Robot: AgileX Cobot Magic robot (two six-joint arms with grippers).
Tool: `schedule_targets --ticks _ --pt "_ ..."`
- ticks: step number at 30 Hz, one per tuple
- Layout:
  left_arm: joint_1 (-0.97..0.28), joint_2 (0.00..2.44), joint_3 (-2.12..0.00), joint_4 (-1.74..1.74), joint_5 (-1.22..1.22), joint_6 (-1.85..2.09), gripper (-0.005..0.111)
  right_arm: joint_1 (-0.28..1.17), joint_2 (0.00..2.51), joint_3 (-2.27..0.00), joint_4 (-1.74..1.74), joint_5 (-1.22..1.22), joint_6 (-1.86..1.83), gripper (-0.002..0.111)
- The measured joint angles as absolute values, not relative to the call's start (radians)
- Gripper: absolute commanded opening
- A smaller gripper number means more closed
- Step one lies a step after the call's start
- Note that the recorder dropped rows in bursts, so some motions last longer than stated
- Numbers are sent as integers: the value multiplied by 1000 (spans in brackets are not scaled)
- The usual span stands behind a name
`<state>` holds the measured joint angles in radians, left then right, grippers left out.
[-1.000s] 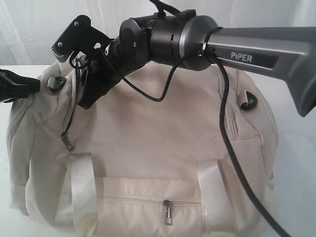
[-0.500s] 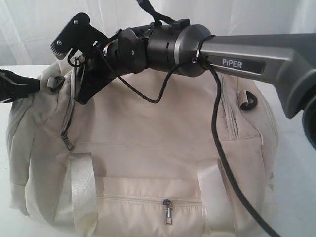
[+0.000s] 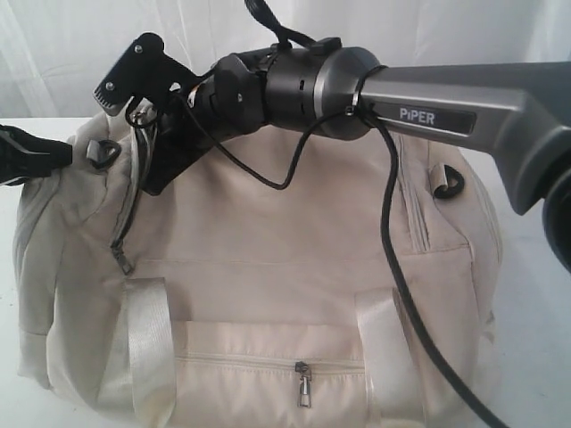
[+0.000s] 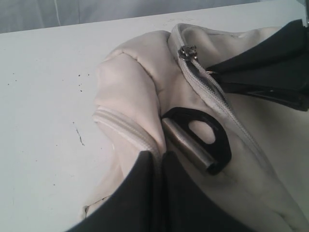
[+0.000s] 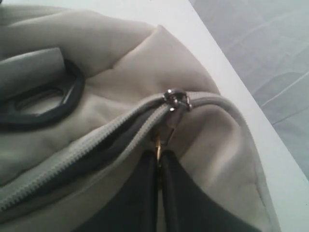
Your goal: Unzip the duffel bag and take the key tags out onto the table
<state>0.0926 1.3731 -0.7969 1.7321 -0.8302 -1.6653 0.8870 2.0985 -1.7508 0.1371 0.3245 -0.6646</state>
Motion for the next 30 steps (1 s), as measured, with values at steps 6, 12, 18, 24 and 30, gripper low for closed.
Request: schedule_targets --ticks 6,12,18,24,30 --pt "93 1373 -797 1732 -830 -1665 0 887 2064 -1751 137 334 -665 0" --pt "93 1373 -797 1732 -830 -1665 0 887 2047 -1751 110 301 -665 0" --pt "93 1373 -797 1732 -830 -1665 0 883 2043 -1751 88 170 -665 0" --pt "93 1373 -797 1730 -838 -1665 0 831 2043 -1751 86 129 -657 0" --pt "93 1373 -797 1722 -849 -1665 0 772 2043 -1751 86 133 -580 0"
